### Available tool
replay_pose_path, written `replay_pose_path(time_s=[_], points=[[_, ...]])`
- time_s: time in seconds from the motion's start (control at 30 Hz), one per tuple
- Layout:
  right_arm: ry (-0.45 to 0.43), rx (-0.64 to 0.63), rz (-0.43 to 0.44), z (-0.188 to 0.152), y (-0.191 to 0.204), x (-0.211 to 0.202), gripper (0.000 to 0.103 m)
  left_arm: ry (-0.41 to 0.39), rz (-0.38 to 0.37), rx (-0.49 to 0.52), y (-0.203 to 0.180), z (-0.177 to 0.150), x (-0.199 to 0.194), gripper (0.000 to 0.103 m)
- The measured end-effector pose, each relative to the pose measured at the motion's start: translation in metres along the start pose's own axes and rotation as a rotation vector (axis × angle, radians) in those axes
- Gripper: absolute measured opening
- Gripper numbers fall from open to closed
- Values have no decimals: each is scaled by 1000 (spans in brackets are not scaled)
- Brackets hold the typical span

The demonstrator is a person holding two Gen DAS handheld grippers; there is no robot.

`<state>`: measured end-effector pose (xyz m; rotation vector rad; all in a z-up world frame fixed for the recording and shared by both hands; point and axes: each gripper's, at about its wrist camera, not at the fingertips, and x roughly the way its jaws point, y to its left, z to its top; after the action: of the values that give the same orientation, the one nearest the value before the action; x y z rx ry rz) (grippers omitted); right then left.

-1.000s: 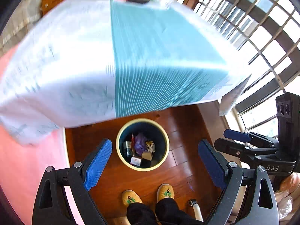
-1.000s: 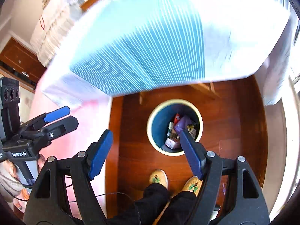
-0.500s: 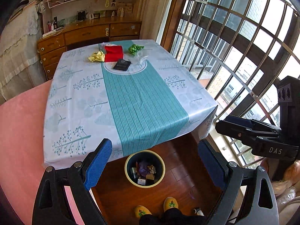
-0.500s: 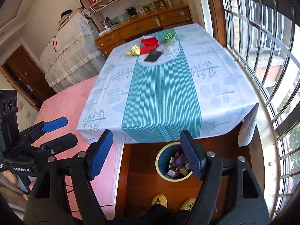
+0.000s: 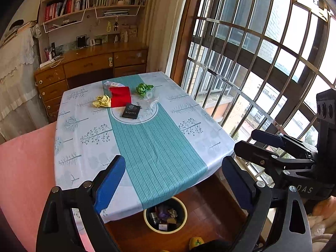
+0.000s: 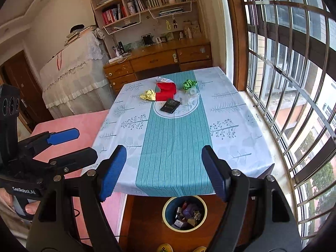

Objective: Collect trash
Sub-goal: 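Raise both tools back toward the red box and remaining trash, then grasp the black TALON card with the left gripper while the right grasps the clear bottle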

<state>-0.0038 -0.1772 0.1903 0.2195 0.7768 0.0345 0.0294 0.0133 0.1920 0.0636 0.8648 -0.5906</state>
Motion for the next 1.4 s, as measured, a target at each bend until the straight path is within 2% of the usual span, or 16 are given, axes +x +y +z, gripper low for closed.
replay_pose_path(time_s=[0.23, 0.4, 0.47, 0.53, 0.6, 0.8, 0.87, 1.0, 1.23, 1.27, 1.3, 1.4], points=[[9, -23, -8, 39, -12, 44, 72, -5, 50, -17, 20, 41, 46, 94], [68, -7, 32, 72, -48, 116, 72, -4, 118, -43, 37, 74, 101, 91], [104, -3, 58, 84, -66, 149, 72, 23, 136, -63, 46, 90, 134, 82], [154, -14, 80, 95, -85, 186, 70, 64, 160, -97, 57, 104, 171, 81], [209, -14, 103, 106, -106, 224, 65, 107, 168, -137, 69, 118, 210, 81], [360, 4, 181, 137, -161, 338, 63, 235, 203, -212, 106, 150, 332, 81], [405, 12, 231, 144, -173, 375, 62, 270, 218, -241, 119, 153, 368, 78], [479, 44, 269, 152, -190, 444, 60, 324, 250, -263, 140, 153, 425, 76], [536, 104, 351, 165, -196, 522, 56, 384, 278, -300, 170, 149, 469, 76], [549, 114, 366, 164, -193, 527, 51, 391, 279, -304, 173, 149, 474, 76], [563, 126, 382, 164, -193, 536, 42, 397, 276, -309, 175, 149, 478, 76], [586, 166, 449, 161, -191, 548, 36, 421, 267, -316, 181, 149, 489, 76]])
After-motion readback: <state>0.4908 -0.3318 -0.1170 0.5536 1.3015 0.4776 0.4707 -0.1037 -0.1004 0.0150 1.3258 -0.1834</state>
